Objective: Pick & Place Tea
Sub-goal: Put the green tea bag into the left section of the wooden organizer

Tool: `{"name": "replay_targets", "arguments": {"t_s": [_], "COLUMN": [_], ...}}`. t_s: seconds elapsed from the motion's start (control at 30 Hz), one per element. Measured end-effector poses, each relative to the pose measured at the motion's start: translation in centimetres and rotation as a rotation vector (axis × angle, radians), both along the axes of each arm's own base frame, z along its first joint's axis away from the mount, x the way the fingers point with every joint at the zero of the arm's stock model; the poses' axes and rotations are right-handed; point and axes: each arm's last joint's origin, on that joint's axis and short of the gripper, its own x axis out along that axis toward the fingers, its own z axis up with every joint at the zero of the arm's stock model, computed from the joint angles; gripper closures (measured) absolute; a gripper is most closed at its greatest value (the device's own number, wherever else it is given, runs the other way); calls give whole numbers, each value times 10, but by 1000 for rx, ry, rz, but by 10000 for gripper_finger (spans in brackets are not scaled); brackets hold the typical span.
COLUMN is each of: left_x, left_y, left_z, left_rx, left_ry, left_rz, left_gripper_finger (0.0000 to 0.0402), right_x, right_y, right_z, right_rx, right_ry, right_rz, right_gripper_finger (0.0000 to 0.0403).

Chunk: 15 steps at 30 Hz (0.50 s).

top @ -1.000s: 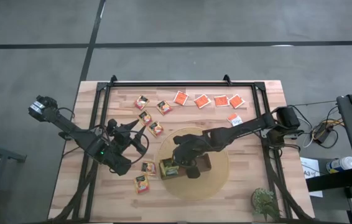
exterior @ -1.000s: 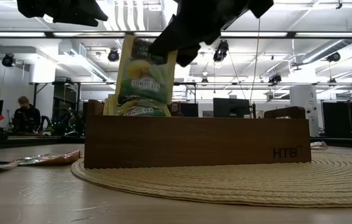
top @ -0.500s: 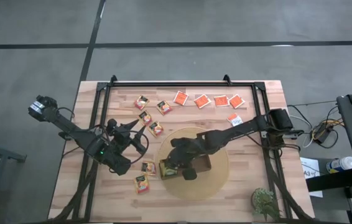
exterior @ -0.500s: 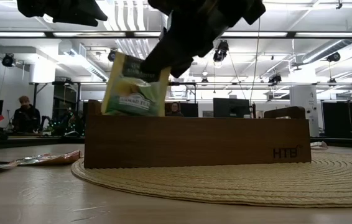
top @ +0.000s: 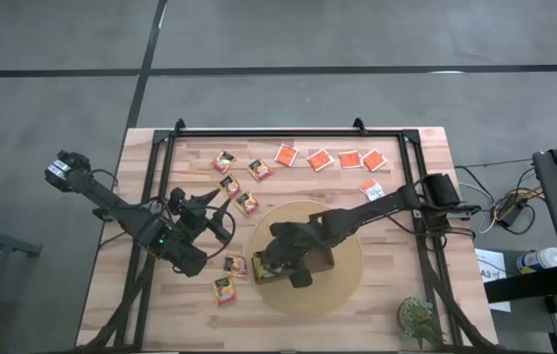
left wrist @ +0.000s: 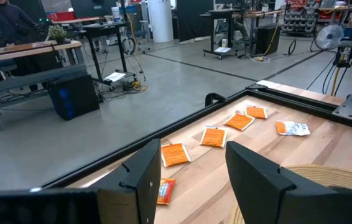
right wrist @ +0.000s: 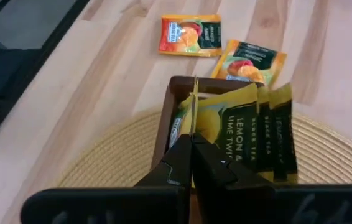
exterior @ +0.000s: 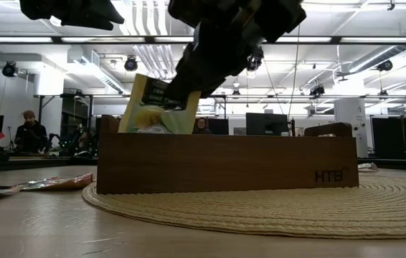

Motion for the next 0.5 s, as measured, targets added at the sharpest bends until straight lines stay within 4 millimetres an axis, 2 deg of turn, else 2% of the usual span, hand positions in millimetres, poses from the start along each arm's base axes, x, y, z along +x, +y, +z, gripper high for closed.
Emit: {"name": "replay_targets", "arguments": {"t_s": [0.3,0.5], "left_x": [0,0], "left_y": [0,0], "left_z": [0,0], "left_rx": [0,-5], "left_ry": [1,7], "left_rz": [0,-7], "left_gripper_finger": [227,227], "right_x": [13,8], "right_y": [5,3], "right_z": [-9,-5], "right_rx": [47,16], "right_ry": [25,104], "right_rz": [61,63], "right_gripper_finger": [395,395]}}
